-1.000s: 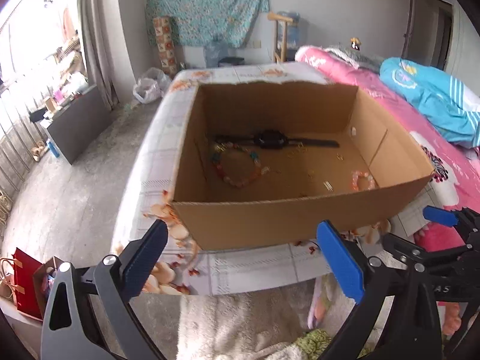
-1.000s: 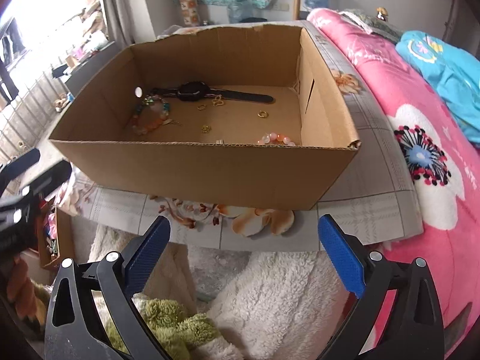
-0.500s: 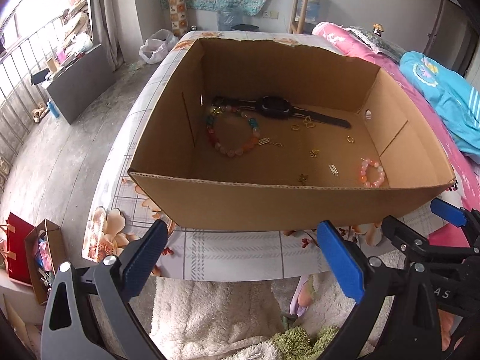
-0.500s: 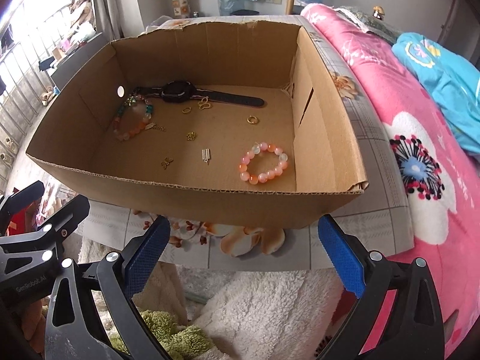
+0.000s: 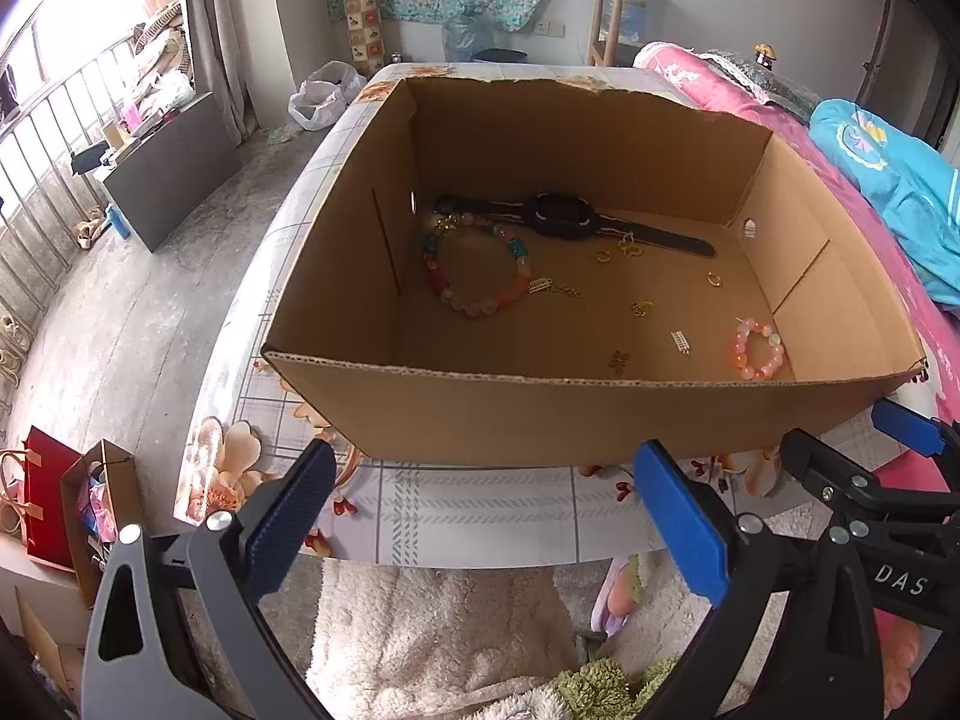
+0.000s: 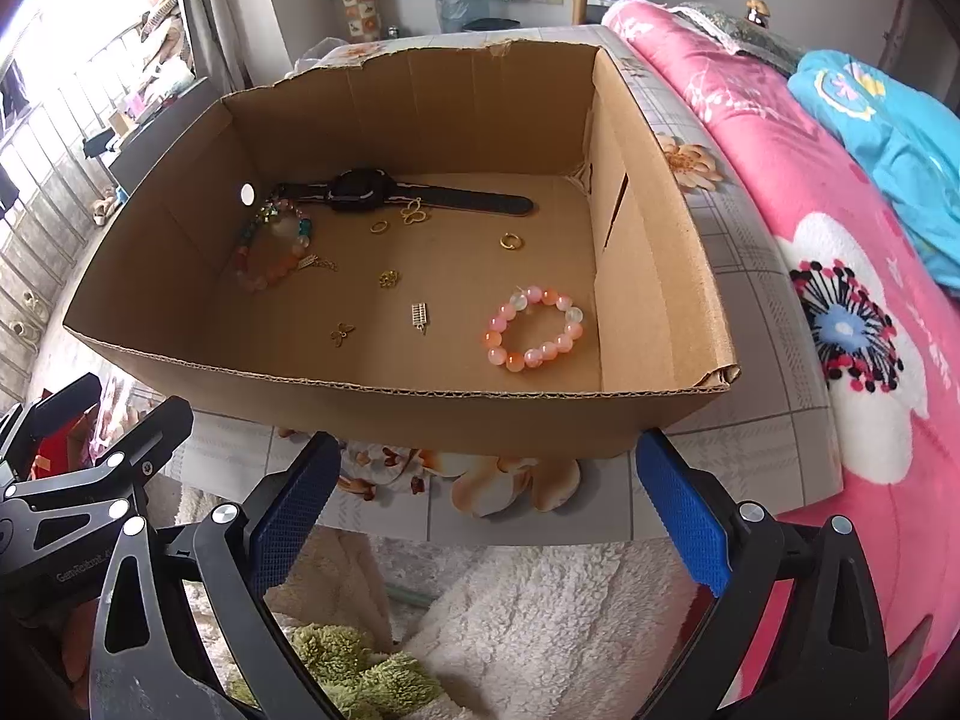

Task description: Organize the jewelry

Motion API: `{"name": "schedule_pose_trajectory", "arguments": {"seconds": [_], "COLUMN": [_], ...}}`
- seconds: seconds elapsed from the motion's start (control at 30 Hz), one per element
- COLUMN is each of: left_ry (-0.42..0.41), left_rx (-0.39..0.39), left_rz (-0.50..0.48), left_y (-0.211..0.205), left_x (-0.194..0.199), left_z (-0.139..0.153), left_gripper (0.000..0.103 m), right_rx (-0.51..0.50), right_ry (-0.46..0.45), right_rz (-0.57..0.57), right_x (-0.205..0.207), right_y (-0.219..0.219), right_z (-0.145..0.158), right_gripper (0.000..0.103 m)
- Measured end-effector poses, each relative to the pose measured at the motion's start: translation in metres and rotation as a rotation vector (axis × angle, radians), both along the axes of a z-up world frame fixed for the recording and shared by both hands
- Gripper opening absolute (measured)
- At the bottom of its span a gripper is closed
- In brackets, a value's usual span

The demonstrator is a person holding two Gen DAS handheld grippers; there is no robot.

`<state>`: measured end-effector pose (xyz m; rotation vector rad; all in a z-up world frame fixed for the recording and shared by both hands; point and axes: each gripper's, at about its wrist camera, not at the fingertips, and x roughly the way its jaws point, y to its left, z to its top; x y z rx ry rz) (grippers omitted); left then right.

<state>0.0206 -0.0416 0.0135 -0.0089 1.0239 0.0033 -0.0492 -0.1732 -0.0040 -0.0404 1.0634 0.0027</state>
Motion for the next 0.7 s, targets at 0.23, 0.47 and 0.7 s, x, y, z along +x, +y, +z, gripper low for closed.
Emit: {"name": "schedule_pose_trajectory", "arguments": {"seconds": [0.23, 0.47, 0.7], "left_ry": [0.002, 0.003, 0.005], "left_rx": [0.007, 0.005, 0.003], "left_rz": [0.001, 0.004, 0.003], "left_y": [0.0002, 0.0011, 0.0013], "left_x": [0.0002, 0.0001, 0.0002], "left_z": [-0.0007, -0.0009, -0.0010], "left_gripper": [0.098, 0.098, 0.097], "right_rx": [0.006, 0.006, 0.005], "right_ry": [0.001, 0.000, 0.003], "right_rz": [0.002, 0.003, 0.002], "right_x": [-0.0002, -0.0005, 0.0002], "right_y": [0.0002, 0.0006, 0.0017], "right_z": [0.0011, 0.0020, 0.0026], "right_gripper": [0.095, 0.095, 0.095]}}
